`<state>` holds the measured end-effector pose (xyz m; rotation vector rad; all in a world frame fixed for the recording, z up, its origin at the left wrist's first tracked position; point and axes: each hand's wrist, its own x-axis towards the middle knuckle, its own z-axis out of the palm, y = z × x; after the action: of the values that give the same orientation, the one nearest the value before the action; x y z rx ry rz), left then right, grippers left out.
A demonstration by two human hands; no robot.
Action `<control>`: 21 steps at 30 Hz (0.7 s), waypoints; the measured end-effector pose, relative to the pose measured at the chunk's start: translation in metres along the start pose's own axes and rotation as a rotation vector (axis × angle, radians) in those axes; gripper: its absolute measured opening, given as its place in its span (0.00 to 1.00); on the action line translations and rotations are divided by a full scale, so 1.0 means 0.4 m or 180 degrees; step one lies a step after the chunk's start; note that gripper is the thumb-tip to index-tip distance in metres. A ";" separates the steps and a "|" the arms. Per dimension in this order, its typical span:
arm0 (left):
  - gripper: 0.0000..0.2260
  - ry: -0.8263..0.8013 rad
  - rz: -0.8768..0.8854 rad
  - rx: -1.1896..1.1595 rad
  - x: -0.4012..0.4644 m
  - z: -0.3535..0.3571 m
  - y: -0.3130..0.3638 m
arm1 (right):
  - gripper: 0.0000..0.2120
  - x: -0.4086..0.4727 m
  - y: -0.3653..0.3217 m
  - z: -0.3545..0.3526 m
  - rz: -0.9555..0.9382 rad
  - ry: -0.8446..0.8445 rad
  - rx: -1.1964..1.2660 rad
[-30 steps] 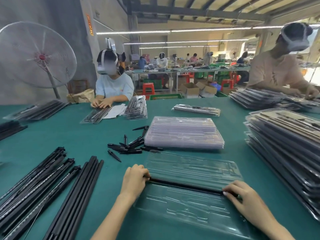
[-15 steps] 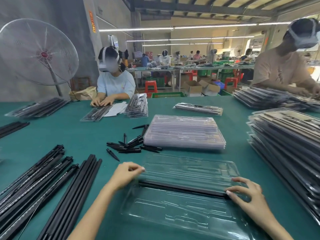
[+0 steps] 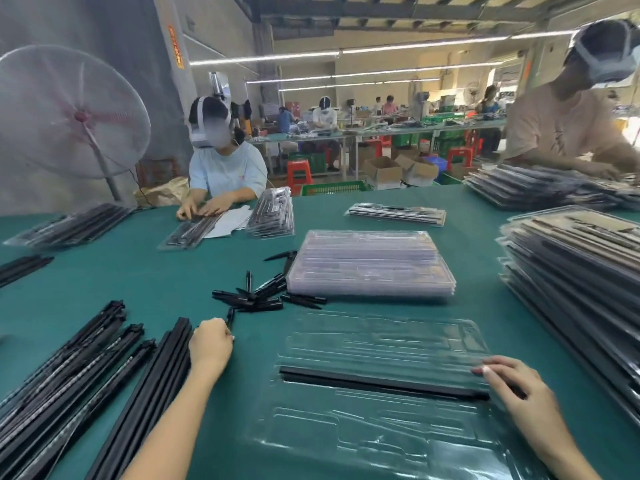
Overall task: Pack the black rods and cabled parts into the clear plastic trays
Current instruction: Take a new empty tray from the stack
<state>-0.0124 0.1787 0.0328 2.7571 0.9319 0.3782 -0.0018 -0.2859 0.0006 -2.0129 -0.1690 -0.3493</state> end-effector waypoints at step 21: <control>0.12 -0.1051 0.3030 -0.1092 -0.429 0.042 0.370 | 0.09 -0.020 -0.018 -0.012 0.0056 -0.0019 0.0041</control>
<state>-0.0555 -0.0445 0.0274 2.6142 -0.5192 0.1700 -0.0122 -0.2869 0.0061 -2.0019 -0.1568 -0.3302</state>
